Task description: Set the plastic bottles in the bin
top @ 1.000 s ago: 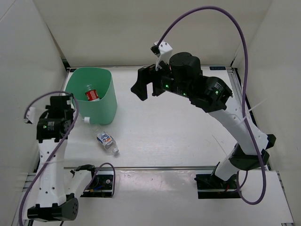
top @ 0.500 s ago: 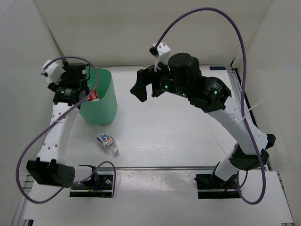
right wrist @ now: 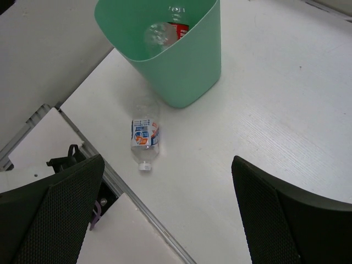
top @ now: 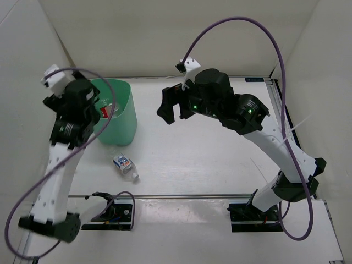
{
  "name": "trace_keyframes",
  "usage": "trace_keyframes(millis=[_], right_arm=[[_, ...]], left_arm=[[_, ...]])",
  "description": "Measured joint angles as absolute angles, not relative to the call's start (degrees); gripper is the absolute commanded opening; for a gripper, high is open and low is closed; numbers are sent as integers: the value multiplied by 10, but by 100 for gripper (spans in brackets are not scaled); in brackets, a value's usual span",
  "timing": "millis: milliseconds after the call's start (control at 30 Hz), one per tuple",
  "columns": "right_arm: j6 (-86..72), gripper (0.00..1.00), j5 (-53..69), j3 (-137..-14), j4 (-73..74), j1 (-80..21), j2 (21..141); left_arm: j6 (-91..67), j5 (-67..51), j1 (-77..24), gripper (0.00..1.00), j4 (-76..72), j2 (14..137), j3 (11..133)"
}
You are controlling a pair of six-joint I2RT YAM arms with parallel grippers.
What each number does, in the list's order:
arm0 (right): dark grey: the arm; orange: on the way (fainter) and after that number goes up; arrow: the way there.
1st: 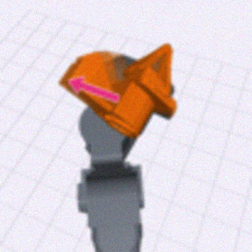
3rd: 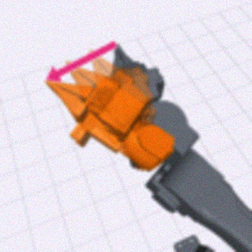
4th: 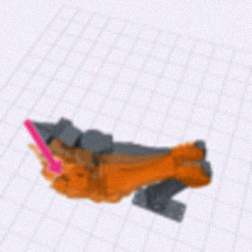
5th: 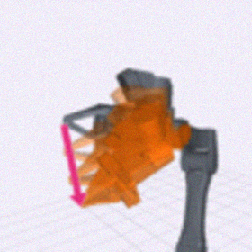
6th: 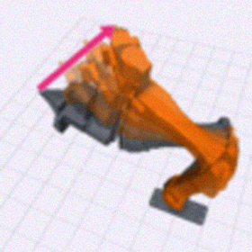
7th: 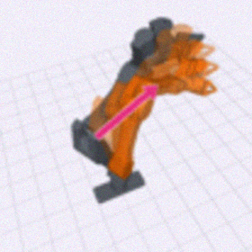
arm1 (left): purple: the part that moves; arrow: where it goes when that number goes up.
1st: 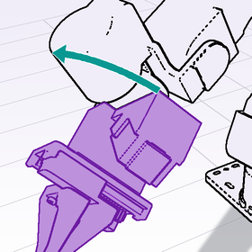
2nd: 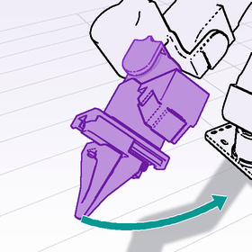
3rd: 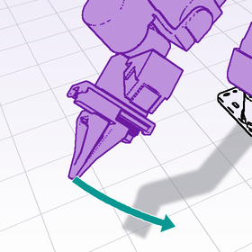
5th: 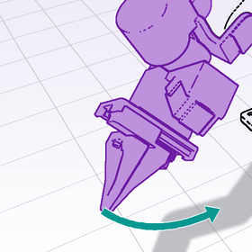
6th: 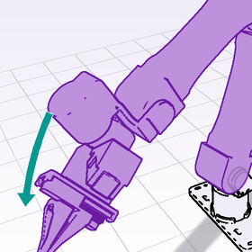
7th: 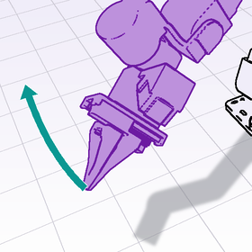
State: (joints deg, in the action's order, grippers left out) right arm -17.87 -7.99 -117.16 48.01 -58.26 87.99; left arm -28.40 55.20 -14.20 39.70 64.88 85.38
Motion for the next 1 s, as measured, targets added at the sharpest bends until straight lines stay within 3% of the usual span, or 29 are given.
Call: trace_keyframes(millis=[167,333,567,833,1000], right_arm=[[-179,100,-88,-1172,479,-583,870],[-177,100,-85,-1172,479,-583,872],[-171,100,-70,-1172,480,-583,883],[-158,100,-65,-1172,489,-583,889],[-147,100,-65,-1172,497,-583,889]], left_arm=[[-361,341,-142,100,398,365,666],[-432,182,-141,100,389,249,509],[-482,34,-141,100,397,246,313],[-492,44,-141,100,402,280,270],[-494,67,-141,100,390,372,263]])
